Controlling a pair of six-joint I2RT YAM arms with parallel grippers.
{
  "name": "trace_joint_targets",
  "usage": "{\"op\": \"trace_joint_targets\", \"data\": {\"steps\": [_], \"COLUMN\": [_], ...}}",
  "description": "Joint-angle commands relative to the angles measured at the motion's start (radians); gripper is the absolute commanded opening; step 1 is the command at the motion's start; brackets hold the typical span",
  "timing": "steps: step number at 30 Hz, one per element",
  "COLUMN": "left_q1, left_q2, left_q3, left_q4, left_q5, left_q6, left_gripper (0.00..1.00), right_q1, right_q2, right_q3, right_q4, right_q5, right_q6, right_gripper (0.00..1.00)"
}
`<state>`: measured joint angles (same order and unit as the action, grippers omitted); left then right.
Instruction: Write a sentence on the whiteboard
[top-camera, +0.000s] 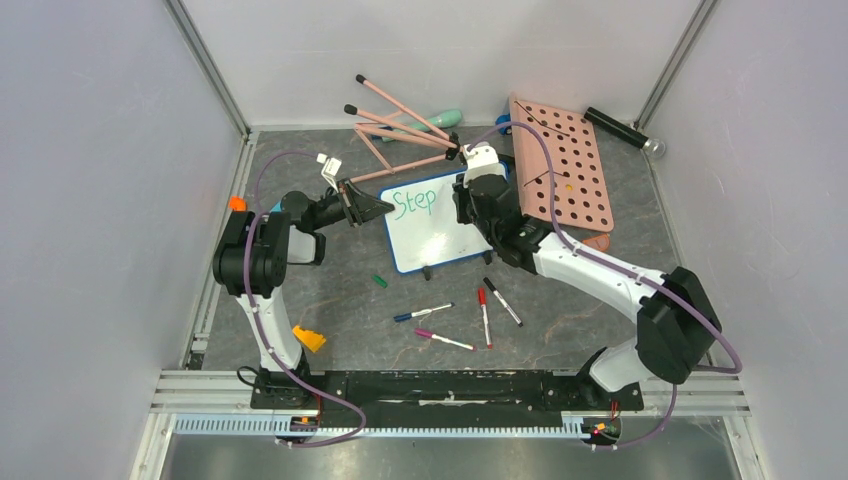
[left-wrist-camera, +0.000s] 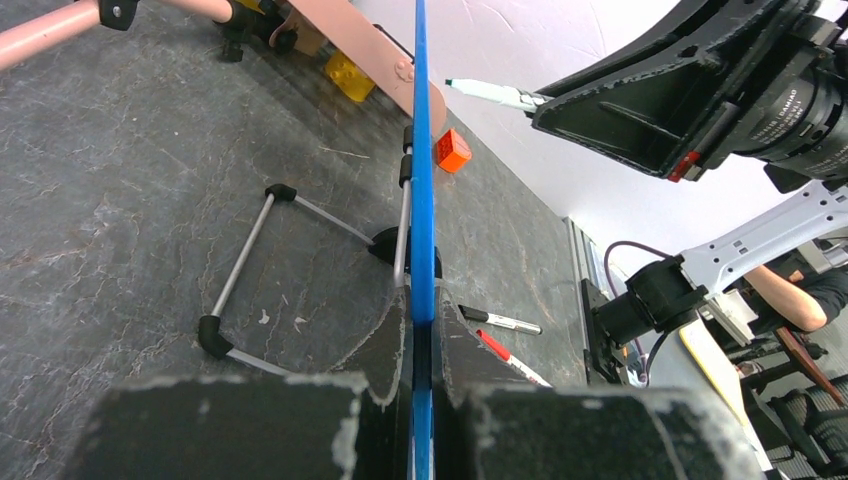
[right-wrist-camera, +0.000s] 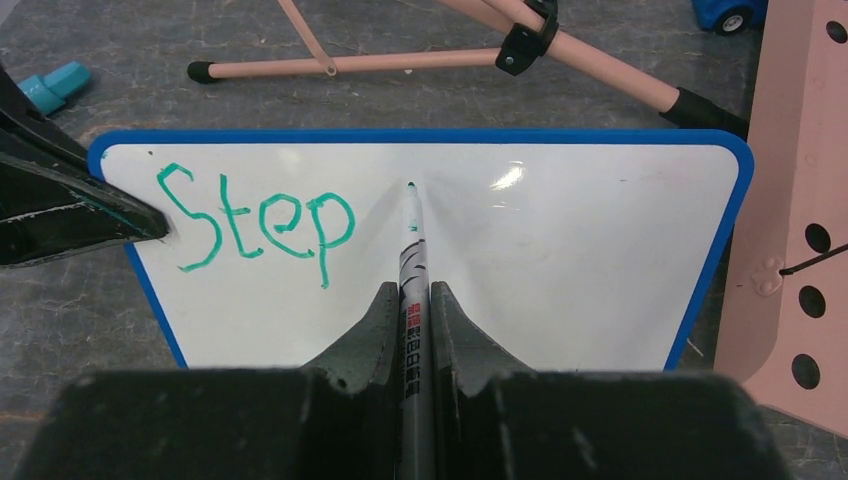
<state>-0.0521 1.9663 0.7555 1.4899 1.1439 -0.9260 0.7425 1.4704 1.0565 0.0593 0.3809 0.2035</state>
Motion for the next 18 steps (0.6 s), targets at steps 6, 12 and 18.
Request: {"op": "trace_joint_targets", "data": {"steps": [6, 12, 18], "left_q1": [-0.005, -0.005, -0.005], "left_q2": [-0.026, -0.025, -0.023], "left_q3": [0.033, 0.036, 0.038], "left_q4": [0.067, 0.067, 0.067], "left_q5": [0.028, 0.029, 0.031], "left_q6": [0.03, 0.027, 0.024], "left_gripper": [0.06, 0.06, 0.04], "right_q1": [-0.034, -0.038, -0.042], "right_q2": [0.038, 0.054, 0.059], "right_q3": [0.06, 0.068, 0.072], "right_q4": [0.009, 0.012, -0.018], "right_q5": [-0.019, -0.037, -0.011], "right_q6": [0.016, 0.017, 0.025], "right_gripper": [0.0, 0.0, 0.0]}}
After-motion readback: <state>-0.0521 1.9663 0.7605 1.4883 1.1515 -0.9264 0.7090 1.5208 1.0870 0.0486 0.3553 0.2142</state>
